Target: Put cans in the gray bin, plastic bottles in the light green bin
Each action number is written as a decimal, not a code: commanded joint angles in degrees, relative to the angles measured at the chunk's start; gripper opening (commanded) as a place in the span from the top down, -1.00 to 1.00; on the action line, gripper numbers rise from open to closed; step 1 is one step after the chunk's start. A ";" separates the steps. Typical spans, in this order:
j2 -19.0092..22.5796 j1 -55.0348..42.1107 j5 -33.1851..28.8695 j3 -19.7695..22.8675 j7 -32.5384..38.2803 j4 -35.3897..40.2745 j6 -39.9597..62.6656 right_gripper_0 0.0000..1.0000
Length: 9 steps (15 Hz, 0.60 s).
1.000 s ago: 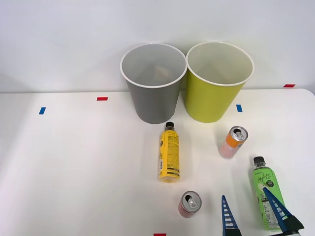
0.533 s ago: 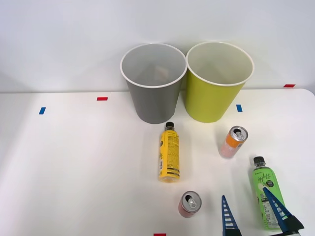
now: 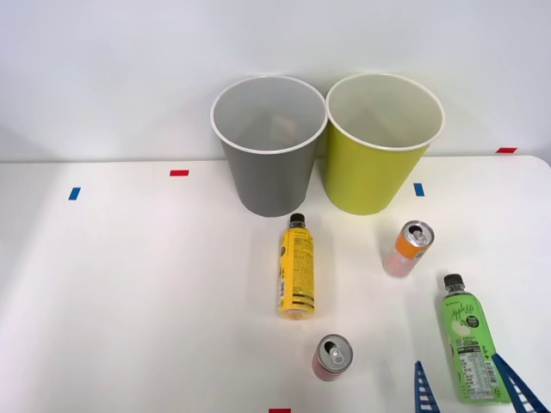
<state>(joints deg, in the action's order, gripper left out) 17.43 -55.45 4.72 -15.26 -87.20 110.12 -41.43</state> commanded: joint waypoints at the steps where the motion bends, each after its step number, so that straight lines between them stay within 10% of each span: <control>1: 1.99 -4.23 3.89 1.29 -0.08 1.68 -2.16 -1.00; 9: 5.33 -7.48 4.07 4.28 0.01 6.16 1.53 -1.00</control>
<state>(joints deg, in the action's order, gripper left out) 22.59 -62.49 8.56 -11.13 -87.20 114.03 -42.79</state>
